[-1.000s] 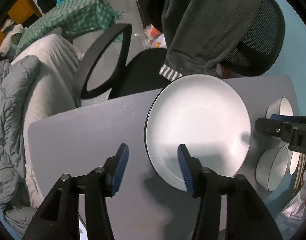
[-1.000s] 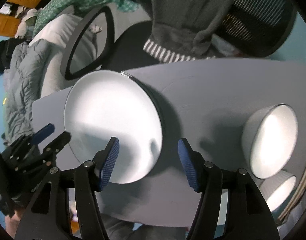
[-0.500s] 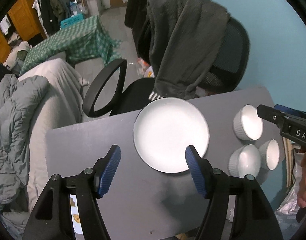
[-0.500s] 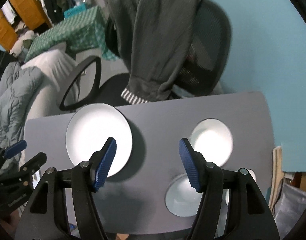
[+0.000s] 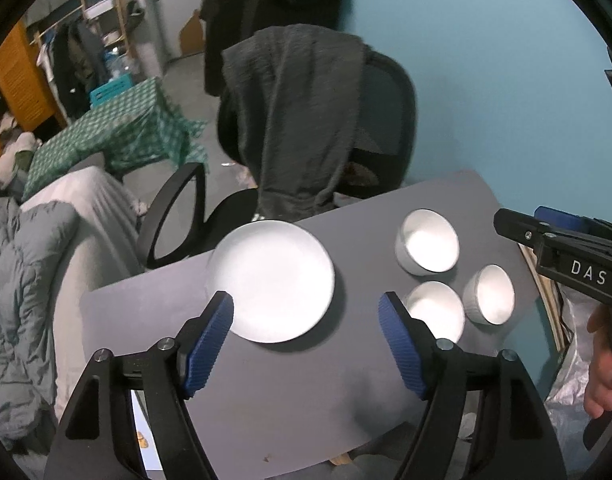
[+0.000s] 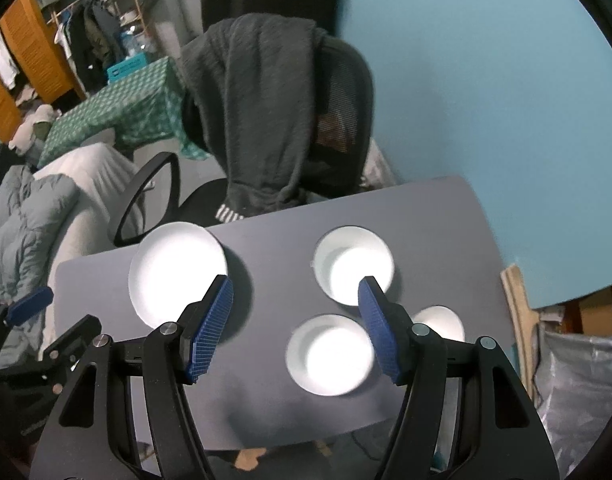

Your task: Organize plates and bowls

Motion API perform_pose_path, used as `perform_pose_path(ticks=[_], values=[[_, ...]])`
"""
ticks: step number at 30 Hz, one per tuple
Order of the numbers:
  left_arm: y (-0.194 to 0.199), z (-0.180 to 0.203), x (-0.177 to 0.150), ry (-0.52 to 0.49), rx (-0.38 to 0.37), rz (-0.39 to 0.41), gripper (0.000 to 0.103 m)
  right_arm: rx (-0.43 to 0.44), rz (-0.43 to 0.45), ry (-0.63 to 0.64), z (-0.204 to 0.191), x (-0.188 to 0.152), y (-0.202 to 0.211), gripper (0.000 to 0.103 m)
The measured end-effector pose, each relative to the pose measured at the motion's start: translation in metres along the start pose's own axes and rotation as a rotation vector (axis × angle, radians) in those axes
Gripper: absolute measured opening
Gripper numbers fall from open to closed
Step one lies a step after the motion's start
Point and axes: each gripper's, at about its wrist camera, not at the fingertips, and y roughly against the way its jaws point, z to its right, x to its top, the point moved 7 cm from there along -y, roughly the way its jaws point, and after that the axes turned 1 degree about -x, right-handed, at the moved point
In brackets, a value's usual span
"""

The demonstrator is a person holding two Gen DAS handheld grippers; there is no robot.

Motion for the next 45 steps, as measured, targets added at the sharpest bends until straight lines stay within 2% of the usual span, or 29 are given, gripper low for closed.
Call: perform_pose_path(ticks=[8,23,35,45], values=[[0.010,0.035,0.003,-0.042,-0.063,0.008,0.077,-0.027,0.037,-0.069,0.035,-0.015,0.026,0.064],[0.005,0.084,0.014,-0.125,-0.141,0.005,0.077,-0.063,0.045,-0.174,0.083,-0.032,0.035,0.064],[-0.006,0.122,0.014,-0.198,-0.170,-0.025,0.077,-0.089,0.026,-0.240,0.119,-0.049,0.035,0.064],[-0.017,0.143,0.011,-0.259,-0.164,-0.047,0.077,-0.096,0.007,-0.280,0.141,-0.062,0.029,0.064]])
